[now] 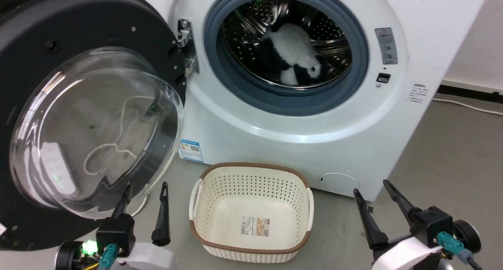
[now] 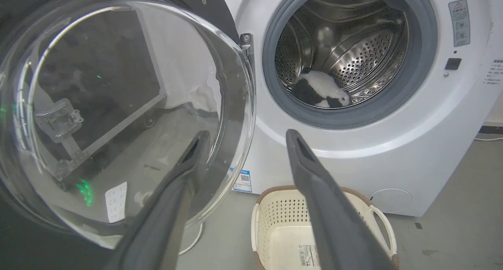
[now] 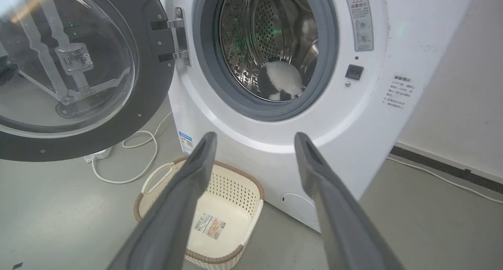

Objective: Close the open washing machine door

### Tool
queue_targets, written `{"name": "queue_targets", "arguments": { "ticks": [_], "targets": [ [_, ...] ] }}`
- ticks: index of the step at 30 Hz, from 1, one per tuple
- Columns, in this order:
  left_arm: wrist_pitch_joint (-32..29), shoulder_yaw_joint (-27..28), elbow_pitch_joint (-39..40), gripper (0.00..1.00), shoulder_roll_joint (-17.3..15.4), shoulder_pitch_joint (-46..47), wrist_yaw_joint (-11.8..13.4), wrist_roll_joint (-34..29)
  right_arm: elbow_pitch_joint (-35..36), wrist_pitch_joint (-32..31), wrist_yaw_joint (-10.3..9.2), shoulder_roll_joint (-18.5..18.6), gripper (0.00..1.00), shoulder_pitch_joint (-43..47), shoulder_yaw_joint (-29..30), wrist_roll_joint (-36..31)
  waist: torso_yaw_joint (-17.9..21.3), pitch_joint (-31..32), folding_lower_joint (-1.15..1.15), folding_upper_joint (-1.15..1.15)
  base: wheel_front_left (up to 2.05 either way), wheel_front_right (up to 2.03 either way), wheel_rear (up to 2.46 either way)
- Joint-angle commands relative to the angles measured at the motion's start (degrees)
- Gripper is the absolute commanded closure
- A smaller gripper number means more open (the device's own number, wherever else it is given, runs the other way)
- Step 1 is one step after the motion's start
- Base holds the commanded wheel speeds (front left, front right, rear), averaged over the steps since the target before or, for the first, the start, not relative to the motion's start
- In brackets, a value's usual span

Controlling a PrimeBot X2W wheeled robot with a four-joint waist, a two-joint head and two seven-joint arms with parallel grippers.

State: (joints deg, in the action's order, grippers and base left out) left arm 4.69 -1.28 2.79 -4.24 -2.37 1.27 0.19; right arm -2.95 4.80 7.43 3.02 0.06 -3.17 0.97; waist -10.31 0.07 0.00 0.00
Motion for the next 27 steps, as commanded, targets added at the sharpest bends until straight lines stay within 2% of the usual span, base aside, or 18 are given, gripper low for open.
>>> {"name": "queue_targets", "arguments": {
  "ticks": [1, 27],
  "targets": [
    [0.67, 0.01, 0.46, 0.00, -0.27, -0.67, 0.24, 0.24, -0.29, 0.57, 0.03, -0.05, 0.00, -1.11, -0.38, 0.03, -0.42, -0.09, 0.00, 0.00, -0.06, -0.06, -0.06],
    [3.78, -0.78, 2.53, 0.00, -0.95, -1.83, 1.40, 0.17, -3.24, 3.68, 0.04, -0.08, 0.00, -2.32, -3.85, 0.43, -6.78, -0.32, 0.00, 0.00, -0.01, -0.01, -0.01]
  ]
}}
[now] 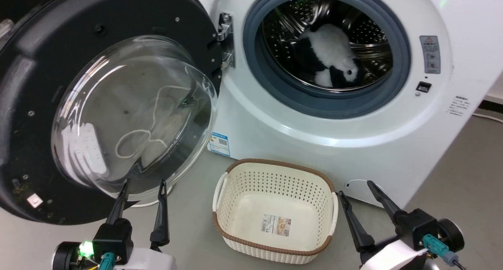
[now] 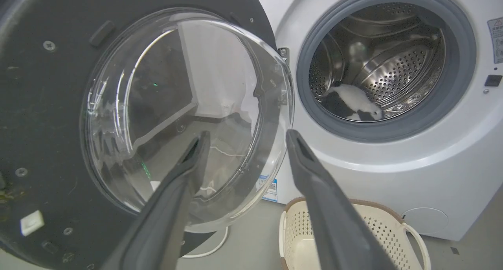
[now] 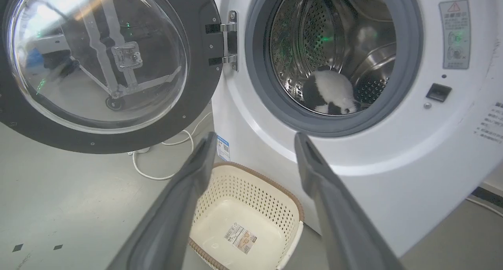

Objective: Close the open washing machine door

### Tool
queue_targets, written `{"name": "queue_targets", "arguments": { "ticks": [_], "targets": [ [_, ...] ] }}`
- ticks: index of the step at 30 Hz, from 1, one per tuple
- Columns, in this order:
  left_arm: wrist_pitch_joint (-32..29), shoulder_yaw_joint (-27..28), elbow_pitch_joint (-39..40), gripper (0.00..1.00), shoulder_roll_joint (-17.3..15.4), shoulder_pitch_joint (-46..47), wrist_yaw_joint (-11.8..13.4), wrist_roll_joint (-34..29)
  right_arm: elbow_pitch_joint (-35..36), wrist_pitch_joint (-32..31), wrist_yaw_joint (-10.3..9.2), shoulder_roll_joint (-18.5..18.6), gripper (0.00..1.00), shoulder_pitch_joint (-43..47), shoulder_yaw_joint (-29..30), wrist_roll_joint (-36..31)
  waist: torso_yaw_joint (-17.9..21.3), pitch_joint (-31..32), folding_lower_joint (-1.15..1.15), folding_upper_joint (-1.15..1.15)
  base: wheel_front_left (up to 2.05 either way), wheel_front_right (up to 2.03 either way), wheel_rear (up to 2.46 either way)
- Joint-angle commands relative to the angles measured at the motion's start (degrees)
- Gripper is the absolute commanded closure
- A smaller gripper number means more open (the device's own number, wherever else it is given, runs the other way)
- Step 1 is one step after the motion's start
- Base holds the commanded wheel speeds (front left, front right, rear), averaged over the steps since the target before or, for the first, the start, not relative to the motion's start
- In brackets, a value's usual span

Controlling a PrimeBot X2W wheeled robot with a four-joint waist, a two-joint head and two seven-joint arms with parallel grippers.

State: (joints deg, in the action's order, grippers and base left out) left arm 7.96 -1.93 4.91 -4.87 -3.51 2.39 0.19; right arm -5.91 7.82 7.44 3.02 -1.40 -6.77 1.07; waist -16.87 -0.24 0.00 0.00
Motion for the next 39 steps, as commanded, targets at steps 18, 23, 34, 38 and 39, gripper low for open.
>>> {"name": "queue_targets", "arguments": {
  "ticks": [18, 23, 34, 38, 39],
  "targets": [
    [2.66, 0.17, 0.15, 0.00, -0.99, -1.60, 1.07, 0.87, -2.88, 2.81, 0.03, -0.10, 0.00, -1.39, -1.66, 1.61, -4.07, 0.72, 0.00, 0.00, 0.00, 0.00, 0.00],
    [3.26, 0.35, -0.33, 0.00, -0.85, -1.76, 1.02, 1.29, -3.27, 3.41, 0.03, -0.10, 0.00, -1.11, -2.13, 1.63, -5.34, 0.64, 0.00, 0.00, 0.00, 0.00, 0.00],
    [4.59, 1.06, -0.43, 0.00, -0.41, -2.20, 1.16, 1.78, -4.05, 4.73, 0.04, -0.12, 0.00, -1.02, -3.14, 1.89, -8.12, 0.46, 0.00, 0.00, 0.00, 0.00, 0.00],
    [5.06, 1.20, -0.53, 0.00, -0.29, -2.27, 1.08, 1.88, -4.36, 5.21, 0.04, -0.12, 0.00, -0.95, -3.55, 2.13, -9.07, 0.48, 0.00, 0.00, 0.00, 0.00, 0.00],
    [5.18, 1.22, -0.63, 0.00, -0.25, -2.32, 0.97, 2.01, -4.47, 5.33, 0.04, -0.12, 0.00, -0.91, -3.67, 2.24, -9.28, 0.52, 0.00, 0.00, 0.00, 0.00, 0.00]
  ]
}}
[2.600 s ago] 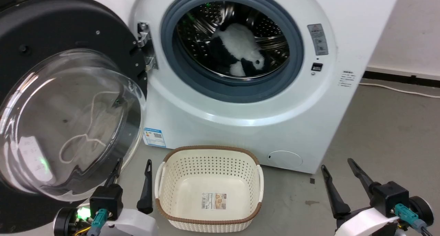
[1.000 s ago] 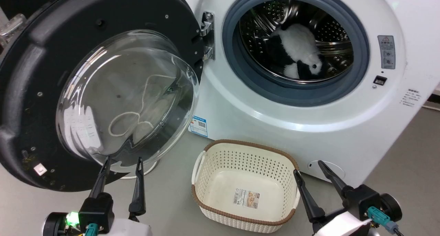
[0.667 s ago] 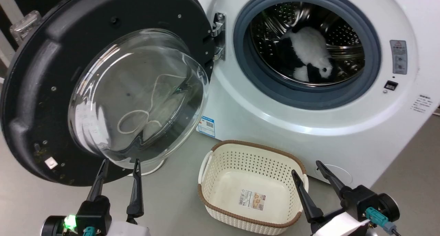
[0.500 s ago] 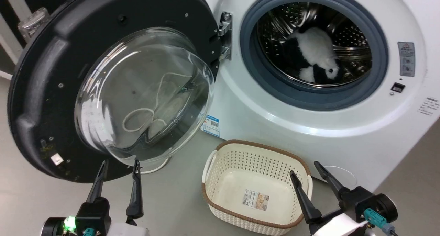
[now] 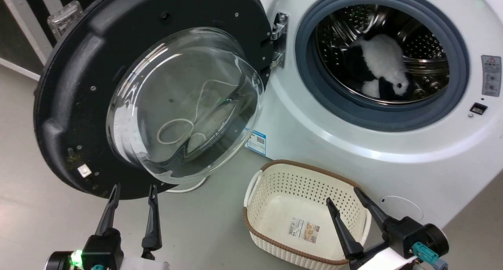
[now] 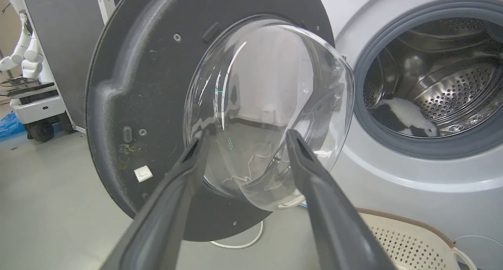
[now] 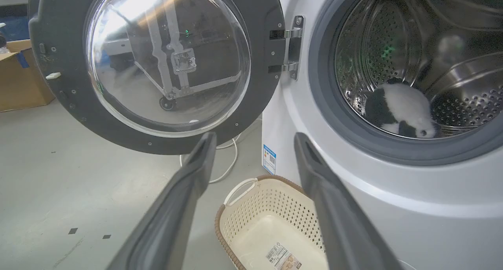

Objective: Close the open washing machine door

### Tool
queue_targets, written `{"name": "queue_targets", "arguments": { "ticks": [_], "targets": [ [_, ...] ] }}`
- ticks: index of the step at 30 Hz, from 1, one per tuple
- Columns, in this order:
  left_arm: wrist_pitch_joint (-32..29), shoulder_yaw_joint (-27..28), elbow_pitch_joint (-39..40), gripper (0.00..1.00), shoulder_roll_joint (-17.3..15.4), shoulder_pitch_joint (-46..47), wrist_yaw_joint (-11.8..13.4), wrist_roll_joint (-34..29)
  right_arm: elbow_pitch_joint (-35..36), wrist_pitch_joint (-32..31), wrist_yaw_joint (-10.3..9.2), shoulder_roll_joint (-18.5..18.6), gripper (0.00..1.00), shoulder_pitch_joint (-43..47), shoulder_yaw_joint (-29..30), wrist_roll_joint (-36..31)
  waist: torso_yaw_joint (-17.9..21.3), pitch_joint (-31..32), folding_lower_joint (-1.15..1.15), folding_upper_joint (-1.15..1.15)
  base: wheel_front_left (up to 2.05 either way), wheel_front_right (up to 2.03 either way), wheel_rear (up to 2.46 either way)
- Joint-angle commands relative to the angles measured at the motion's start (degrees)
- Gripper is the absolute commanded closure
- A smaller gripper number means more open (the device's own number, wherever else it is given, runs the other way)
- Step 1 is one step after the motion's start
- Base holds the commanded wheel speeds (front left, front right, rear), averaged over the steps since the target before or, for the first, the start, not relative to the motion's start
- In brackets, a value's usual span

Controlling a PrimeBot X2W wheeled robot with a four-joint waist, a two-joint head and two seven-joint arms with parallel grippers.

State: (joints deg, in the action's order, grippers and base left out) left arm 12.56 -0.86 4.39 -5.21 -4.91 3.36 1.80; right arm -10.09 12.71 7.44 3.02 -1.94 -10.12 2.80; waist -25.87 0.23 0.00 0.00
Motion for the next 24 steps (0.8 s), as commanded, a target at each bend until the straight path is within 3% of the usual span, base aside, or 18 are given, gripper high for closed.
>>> {"name": "queue_targets", "arguments": {
  "ticks": [1, 2, 3, 4, 11, 16, 24],
  "targets": [
    [0.70, 0.17, -0.26, 0.13, 0.10, -0.97, -0.11, 0.45, -0.40, 0.56, 0.04, -0.12, 0.00, -0.32, -0.45, 0.61, -0.50, 0.09, 0.00, 0.00, 0.00, 0.00, 0.00],
    [0.82, 0.17, -0.35, 0.33, 0.09, -0.99, -0.20, 0.43, -0.52, 0.68, 0.04, -0.12, 0.00, -0.26, -0.59, 0.69, -0.71, 0.14, 0.00, 0.00, 0.00, 0.00, 0.00],
    [0.94, 0.15, -0.38, 0.70, 0.12, -0.99, -0.37, 0.54, -0.63, 0.80, 0.04, -0.13, 0.00, -0.19, -0.74, 0.75, -0.92, 0.19, 0.00, 0.00, 0.00, 0.00, 0.00],
    [1.06, 0.15, -0.30, 1.00, 0.17, -0.98, -0.54, 0.70, -0.75, 0.92, 0.04, -0.13, 0.00, -0.12, -0.87, 0.77, -1.14, 0.23, 0.00, 0.00, 0.00, 0.00, 0.00],
    [1.78, 0.90, 1.92, 1.00, 0.95, -0.65, -0.85, 2.71, -1.20, 1.63, 0.04, -0.13, 0.00, 0.18, -1.07, 0.37, -2.65, 0.21, 0.00, 0.00, 0.00, 0.00, 0.00],
    [2.37, 5.97, 6.23, 1.00, 2.12, 0.96, -1.77, 14.03, -0.94, 2.23, 0.05, -0.14, 0.00, 0.75, -0.70, -0.25, -4.11, -0.72, 0.00, 0.00, 0.00, 0.00, 0.00],
    [2.29, 15.32, 5.77, 1.00, 1.88, 10.46, -7.23, 27.89, 0.13, 2.29, 0.05, -0.14, 0.00, 1.75, 1.05, -1.53, -4.23, -3.12, 0.00, 0.00, 0.00, 0.00, 0.00]
  ]
}}
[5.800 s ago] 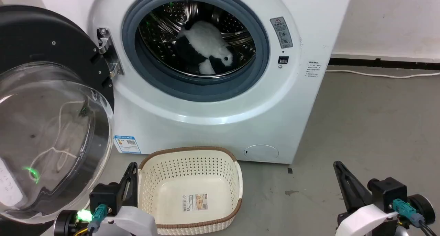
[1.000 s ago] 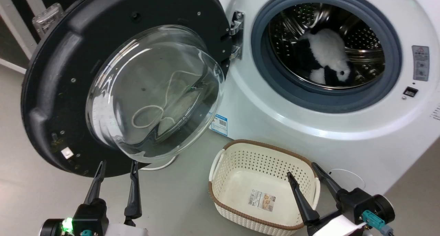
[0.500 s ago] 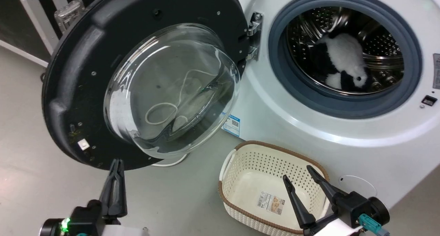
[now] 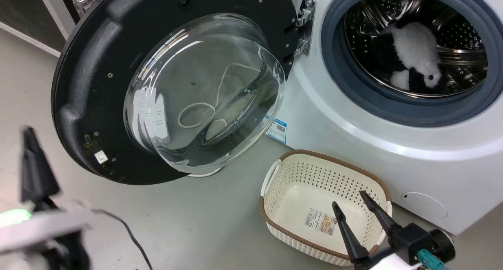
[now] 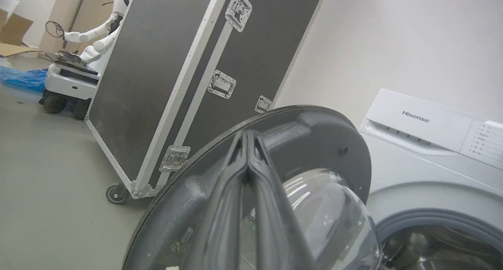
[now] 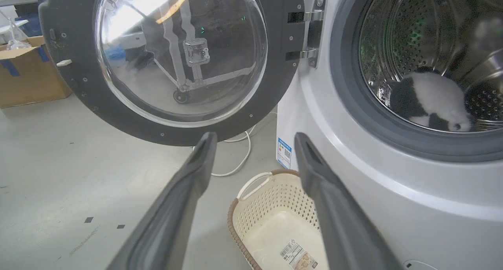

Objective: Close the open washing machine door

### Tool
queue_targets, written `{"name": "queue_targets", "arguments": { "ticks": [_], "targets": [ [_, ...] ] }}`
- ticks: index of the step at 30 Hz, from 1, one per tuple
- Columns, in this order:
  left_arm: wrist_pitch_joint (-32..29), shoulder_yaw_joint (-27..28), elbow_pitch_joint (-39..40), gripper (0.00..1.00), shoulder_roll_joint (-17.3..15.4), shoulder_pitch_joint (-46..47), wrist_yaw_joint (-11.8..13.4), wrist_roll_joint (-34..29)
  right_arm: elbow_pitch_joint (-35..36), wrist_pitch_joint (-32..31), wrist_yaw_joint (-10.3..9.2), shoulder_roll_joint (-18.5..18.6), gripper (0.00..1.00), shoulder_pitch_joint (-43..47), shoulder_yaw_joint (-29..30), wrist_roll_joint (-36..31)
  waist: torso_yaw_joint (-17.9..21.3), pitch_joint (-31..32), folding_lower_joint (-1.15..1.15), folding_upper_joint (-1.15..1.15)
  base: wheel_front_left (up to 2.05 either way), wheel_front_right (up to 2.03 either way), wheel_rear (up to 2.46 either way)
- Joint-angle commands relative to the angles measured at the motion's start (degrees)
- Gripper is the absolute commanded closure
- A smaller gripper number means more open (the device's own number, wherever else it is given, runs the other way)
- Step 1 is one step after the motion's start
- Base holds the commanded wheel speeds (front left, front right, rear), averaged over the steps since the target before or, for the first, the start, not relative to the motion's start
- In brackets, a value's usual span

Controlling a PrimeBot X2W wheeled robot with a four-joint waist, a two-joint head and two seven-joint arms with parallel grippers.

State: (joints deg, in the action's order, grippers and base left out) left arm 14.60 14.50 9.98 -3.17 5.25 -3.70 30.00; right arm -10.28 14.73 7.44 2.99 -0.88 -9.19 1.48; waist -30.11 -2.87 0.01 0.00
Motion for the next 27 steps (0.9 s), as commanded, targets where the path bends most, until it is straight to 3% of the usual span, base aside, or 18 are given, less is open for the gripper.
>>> {"name": "queue_targets", "arguments": {
  "ticks": [1, 4, 8, 9, 12, 15, 20, 27],
  "targets": [
    [-0.69, 1.25, -1.00, 1.00, -0.91, 2.26, -0.40, 2.09, 0.39, 0.27, 0.05, -0.12, 0.00, 0.93, 0.33, -0.27, 0.04, -0.16, -0.01, 0.00, 0.00, 0.00, 0.00],
    [-5.68, 5.45, -4.96, 1.00, -4.41, 8.64, -0.28, 9.28, 0.76, 0.27, 0.05, -0.12, 0.00, 1.01, 0.67, -0.70, 0.82, -1.25, -0.01, 0.00, 0.00, 0.00, 0.00],
    [-14.16, 10.89, -12.53, 1.00, -9.74, 16.56, 2.23, 17.94, 0.96, 0.27, 0.05, -0.12, 0.00, -0.10, 0.56, -1.54, 2.49, -2.81, -0.01, 0.00, 0.00, 0.00, 0.00],
    [-17.24, 12.60, -15.39, 1.00, -10.11, 18.80, 3.34, 22.00, 0.97, 0.27, 0.05, -0.12, 0.00, -0.33, 0.57, -1.63, 2.84, -3.14, -0.01, 0.00, 0.00, 0.00, 0.00],
    [-26.20, 19.03, -23.75, 1.00, -11.20, 25.29, 10.45, 33.46, 1.04, 0.27, 0.05, -0.12, 0.00, -0.54, 0.57, -1.81, 3.67, -3.80, -0.01, 0.00, 0.00, 0.00, 0.00],
    [-31.97, 21.82, -29.18, 1.00, -14.44, 28.36, 13.89, 38.13, 0.99, 0.27, 0.05, -0.12, 0.00, -0.62, 0.35, -2.04, 4.63, -4.32, -0.01, 0.00, 0.00, 0.00, 0.00],
    [-38.71, 22.39, -34.89, 1.00, -17.60, 29.97, 14.47, 41.63, 0.73, 0.27, 0.05, -0.12, 0.00, -0.76, 0.38, -2.36, 5.61, -4.67, -0.01, 0.00, 0.00, 0.00, 0.00],
    [-46.53, 19.25, -38.94, 1.00, -18.13, 29.57, 11.87, 43.46, 0.44, 0.27, 0.05, -0.12, 0.00, -0.76, 0.51, -2.61, 5.76, -4.40, -0.01, 0.00, 0.00, 0.00, 0.00]
  ]
}}
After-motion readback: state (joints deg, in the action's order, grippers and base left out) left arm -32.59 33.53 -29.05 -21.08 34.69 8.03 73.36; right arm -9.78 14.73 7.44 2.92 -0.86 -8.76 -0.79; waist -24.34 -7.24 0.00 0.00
